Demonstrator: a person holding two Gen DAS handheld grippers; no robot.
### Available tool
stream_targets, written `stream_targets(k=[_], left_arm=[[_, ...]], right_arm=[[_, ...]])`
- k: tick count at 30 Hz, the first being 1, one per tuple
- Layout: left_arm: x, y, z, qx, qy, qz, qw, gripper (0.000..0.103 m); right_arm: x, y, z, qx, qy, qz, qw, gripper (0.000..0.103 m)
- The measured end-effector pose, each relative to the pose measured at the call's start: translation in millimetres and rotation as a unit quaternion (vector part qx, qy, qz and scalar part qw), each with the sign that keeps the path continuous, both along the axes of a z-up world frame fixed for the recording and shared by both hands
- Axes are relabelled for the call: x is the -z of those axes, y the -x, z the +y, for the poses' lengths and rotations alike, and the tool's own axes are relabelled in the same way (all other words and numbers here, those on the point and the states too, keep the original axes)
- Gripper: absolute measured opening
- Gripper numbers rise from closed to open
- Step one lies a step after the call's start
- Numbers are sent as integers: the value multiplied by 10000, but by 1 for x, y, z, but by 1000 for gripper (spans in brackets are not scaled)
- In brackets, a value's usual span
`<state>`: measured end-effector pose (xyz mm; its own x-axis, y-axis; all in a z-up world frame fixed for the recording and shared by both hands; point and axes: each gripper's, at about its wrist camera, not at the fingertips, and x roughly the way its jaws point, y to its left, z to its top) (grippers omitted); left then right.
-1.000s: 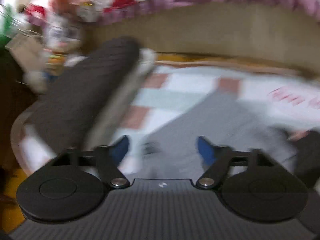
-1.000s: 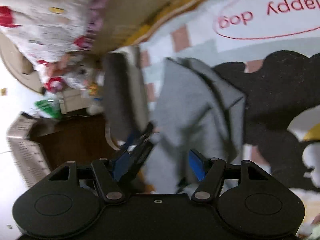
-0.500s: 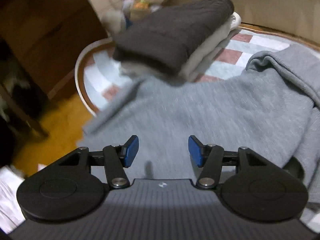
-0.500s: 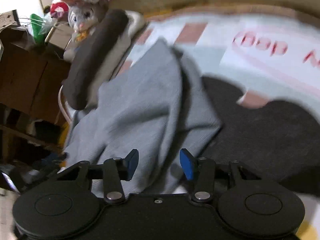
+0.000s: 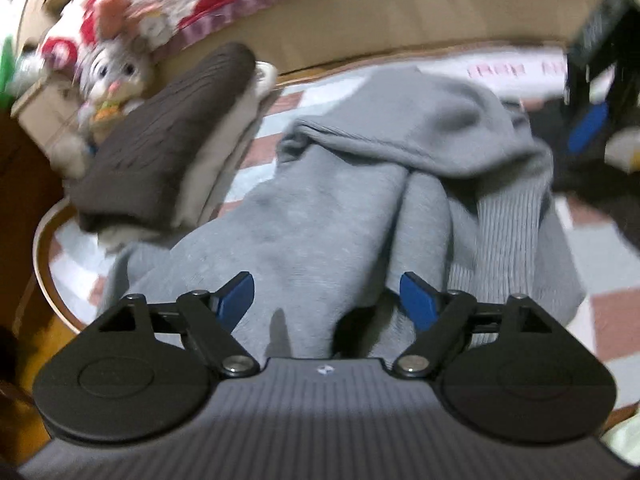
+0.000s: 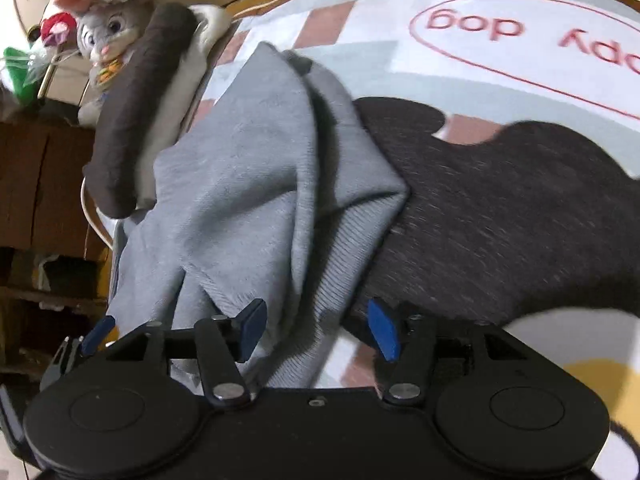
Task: Fold clothes
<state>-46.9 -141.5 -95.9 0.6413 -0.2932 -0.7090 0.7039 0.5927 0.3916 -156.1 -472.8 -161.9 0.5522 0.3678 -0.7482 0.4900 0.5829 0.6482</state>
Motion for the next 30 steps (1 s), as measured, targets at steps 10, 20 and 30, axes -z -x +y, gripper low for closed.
stream_targets(k=[10,20,30], left_arm=[[-12,1,-20,118,374,449,9982,80],[-7,48,-89,1503,840,1651,9711,98],[-49,-18,-77,652,732,905,9911,11]], right_arm=[[33,3,7,-155,-493,47,9987,65],[31,-19,11,-239,180,-546,9981,15],[27,-19,7,-154,88,-567,9982,14]])
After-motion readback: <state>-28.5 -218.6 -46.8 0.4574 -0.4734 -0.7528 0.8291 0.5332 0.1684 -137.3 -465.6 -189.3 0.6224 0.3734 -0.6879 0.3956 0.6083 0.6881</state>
